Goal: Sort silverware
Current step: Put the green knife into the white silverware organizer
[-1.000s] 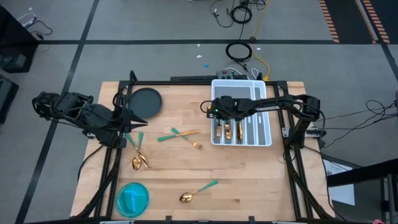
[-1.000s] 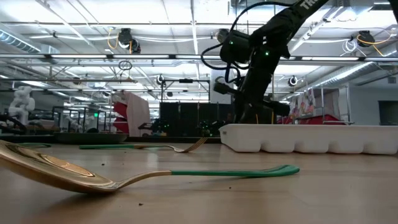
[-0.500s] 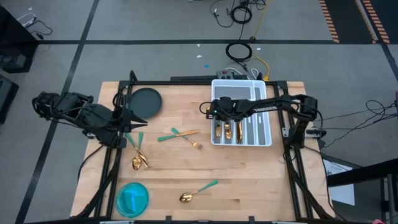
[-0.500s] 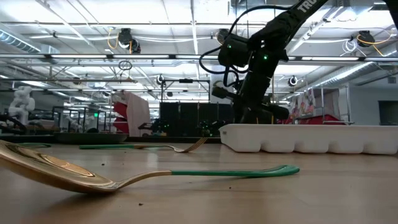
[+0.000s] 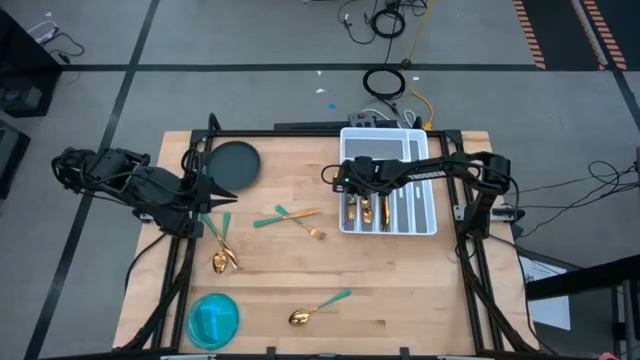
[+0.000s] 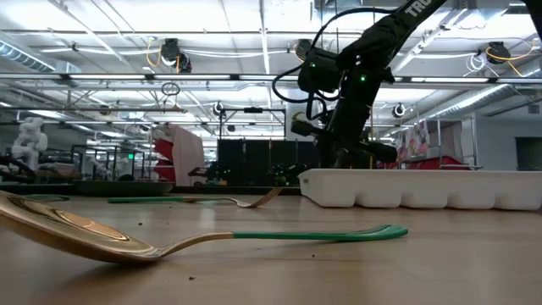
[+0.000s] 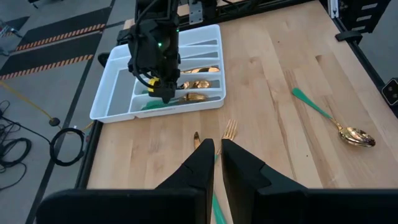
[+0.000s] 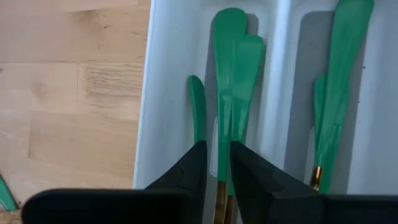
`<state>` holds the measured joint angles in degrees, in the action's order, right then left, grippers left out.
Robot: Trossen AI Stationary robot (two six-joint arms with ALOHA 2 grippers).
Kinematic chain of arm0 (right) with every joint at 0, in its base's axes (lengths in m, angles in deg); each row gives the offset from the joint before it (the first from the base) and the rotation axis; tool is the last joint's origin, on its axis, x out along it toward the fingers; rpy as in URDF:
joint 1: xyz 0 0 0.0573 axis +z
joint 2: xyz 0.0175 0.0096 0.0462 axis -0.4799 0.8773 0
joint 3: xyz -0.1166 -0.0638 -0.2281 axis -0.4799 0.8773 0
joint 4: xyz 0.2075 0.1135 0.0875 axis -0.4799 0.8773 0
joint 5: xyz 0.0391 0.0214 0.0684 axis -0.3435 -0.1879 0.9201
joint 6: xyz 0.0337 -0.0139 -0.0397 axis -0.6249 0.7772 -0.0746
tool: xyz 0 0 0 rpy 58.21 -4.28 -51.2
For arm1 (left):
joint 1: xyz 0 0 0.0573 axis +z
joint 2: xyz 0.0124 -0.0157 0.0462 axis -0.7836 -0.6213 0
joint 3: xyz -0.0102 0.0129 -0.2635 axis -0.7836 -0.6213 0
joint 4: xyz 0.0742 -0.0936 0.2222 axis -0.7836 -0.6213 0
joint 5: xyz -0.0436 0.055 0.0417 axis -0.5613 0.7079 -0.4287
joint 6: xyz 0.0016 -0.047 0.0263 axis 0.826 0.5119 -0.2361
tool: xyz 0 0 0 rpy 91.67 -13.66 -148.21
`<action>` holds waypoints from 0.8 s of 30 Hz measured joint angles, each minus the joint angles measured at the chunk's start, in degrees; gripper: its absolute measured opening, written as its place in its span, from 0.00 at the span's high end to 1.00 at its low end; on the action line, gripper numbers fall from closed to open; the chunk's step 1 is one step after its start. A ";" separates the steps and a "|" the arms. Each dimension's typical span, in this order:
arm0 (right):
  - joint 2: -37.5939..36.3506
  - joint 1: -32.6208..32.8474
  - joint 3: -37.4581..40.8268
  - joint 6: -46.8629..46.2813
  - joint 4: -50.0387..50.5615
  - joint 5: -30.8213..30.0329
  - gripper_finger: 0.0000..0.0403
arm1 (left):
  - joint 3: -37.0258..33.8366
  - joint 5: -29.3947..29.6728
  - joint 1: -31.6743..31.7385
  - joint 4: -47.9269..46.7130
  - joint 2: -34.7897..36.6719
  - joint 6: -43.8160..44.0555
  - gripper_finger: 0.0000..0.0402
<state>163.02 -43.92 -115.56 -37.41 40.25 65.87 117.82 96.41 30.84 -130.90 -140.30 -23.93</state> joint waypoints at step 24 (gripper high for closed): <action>-25.66 9.61 0.04 40.65 -1.14 0.82 0.78 | 0.00 -3.96 0.00 0.07 0.00 3.48 0.90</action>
<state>137.36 -34.31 -115.52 3.23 39.11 66.69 117.82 92.46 30.84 -130.84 -140.30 -20.45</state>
